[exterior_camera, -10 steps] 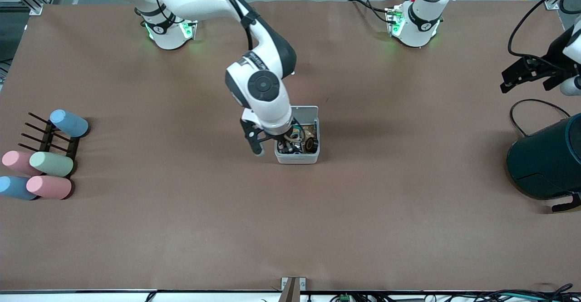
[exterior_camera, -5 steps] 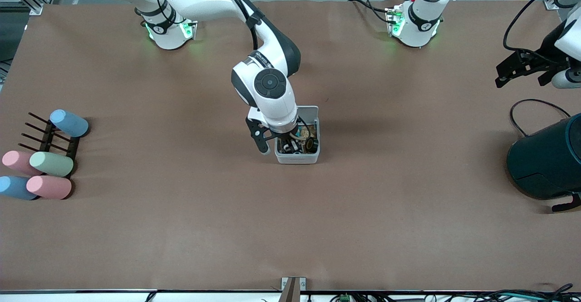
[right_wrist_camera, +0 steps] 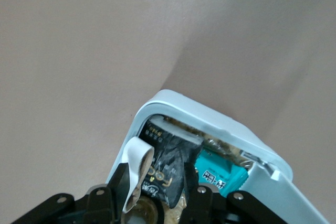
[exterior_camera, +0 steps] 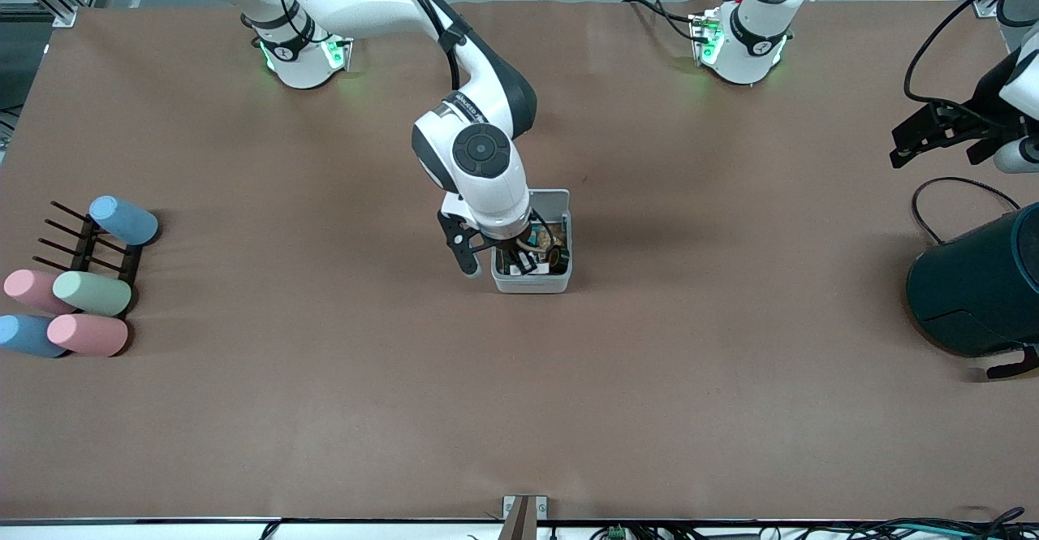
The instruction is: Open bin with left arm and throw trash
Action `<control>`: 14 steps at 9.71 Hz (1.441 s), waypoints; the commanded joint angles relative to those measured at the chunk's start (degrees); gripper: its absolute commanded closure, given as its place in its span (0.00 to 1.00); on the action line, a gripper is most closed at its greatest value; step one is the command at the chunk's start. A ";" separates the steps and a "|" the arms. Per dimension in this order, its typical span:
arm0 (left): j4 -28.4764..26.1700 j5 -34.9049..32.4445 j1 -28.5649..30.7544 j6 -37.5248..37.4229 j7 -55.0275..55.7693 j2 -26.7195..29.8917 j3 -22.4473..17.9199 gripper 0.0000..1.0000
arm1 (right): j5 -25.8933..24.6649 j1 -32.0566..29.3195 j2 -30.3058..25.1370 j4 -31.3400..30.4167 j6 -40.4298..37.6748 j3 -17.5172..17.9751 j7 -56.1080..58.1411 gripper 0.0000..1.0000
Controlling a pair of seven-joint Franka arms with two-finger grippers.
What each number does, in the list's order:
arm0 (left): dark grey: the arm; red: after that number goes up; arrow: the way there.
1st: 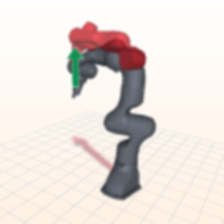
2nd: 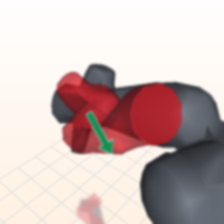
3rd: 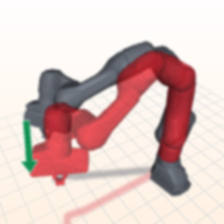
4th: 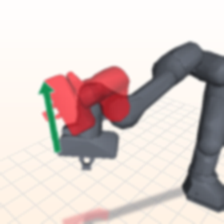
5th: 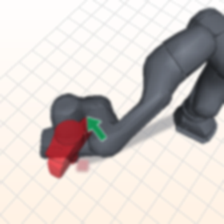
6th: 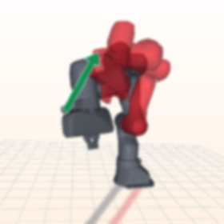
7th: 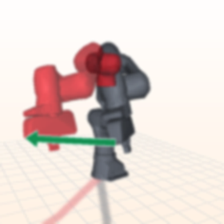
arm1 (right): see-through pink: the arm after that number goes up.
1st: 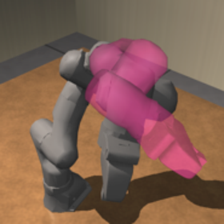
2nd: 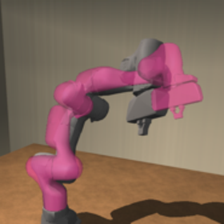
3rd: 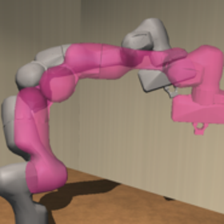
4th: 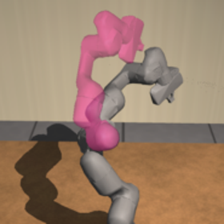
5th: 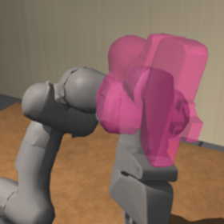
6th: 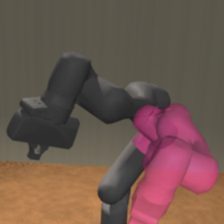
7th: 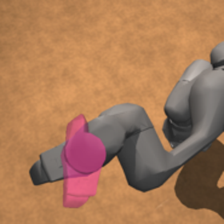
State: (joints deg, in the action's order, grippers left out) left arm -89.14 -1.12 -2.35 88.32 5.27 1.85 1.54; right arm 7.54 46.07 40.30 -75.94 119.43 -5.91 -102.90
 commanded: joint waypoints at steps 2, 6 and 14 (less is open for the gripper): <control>1.60 0.86 0.42 -1.48 -0.52 -0.53 -0.22 0.00 | 1.34 -7.19 -6.35 0.35 -10.32 0.02 0.94 0.49; 1.60 1.38 0.59 -1.48 -0.08 -0.62 -0.40 0.00 | 1.17 -23.88 -18.99 -5.24 -23.60 -0.16 24.23 0.50; 1.60 1.38 0.68 -1.48 -0.17 -1.06 -0.66 0.00 | -3.58 -50.44 -50.83 -24.15 -40.06 -0.33 103.08 0.36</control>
State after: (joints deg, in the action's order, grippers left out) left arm -88.88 -0.76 -1.88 87.94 5.29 1.23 1.13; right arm 4.81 -1.53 -4.30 -92.97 77.94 -7.36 -8.26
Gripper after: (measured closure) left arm 0.000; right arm 0.405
